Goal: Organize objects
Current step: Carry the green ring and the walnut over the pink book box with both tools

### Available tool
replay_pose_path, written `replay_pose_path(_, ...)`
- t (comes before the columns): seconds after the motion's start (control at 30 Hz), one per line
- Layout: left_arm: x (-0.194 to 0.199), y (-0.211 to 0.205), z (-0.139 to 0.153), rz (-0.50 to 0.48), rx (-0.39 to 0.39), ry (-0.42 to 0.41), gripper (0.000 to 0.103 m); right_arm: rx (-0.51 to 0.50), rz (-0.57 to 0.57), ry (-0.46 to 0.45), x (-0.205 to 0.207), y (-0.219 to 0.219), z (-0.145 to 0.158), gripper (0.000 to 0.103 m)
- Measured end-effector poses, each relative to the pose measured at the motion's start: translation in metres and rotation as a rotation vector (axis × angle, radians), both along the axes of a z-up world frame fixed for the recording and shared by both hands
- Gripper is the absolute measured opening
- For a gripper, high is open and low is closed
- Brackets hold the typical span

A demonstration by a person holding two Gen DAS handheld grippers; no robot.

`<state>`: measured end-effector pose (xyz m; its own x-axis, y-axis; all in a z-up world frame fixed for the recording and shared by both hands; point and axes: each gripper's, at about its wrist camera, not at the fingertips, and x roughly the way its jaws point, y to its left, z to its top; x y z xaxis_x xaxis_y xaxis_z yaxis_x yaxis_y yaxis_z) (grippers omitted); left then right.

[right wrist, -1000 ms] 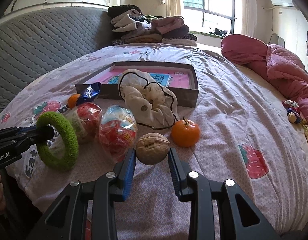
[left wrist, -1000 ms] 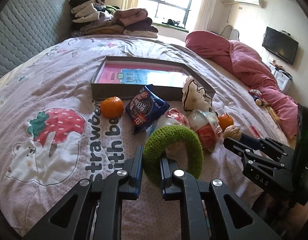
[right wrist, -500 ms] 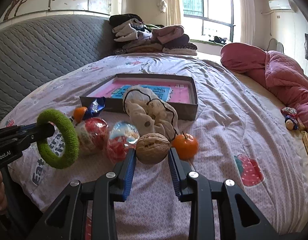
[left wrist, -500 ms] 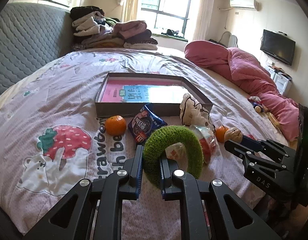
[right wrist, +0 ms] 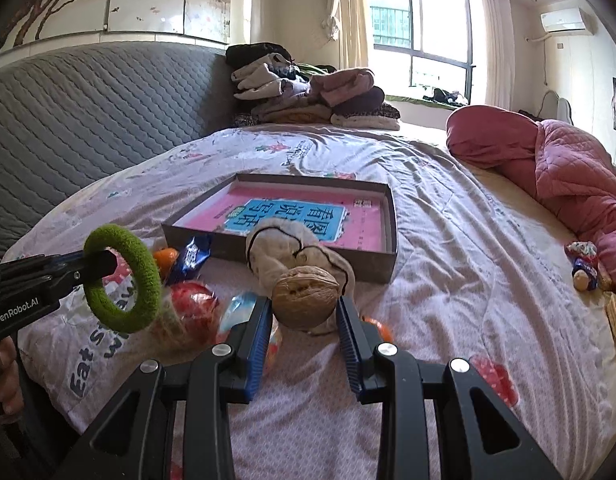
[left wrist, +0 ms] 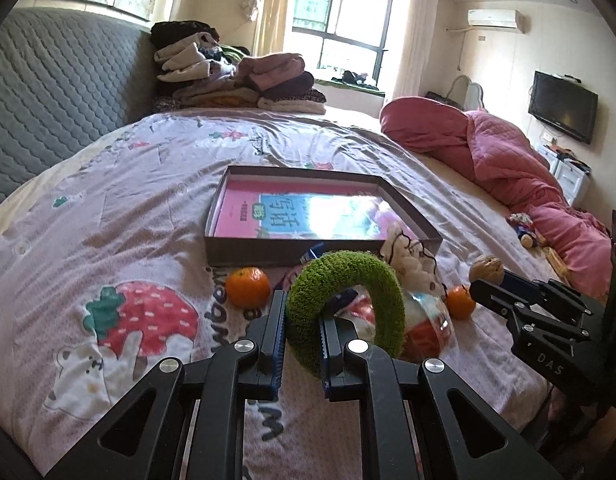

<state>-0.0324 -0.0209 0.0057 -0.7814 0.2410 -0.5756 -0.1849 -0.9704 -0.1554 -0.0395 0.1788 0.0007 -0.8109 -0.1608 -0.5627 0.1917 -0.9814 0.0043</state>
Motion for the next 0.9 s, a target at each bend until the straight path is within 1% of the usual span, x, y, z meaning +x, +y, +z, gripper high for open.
replay_pose_path(0.47, -0.032, 0.0, 0.005, 0.014, -0.007, 0.017, 0.014, 0.017, 0.039, 0.031, -0.035, -0.009, 0.013, 0.034)
replay_pose_path(0.9, -0.071, 0.007, 0.021, 0.002, -0.003, 0.055, 0.014, 0.039, 0.021, 0.034, -0.067, -0.008, 0.018, 0.034)
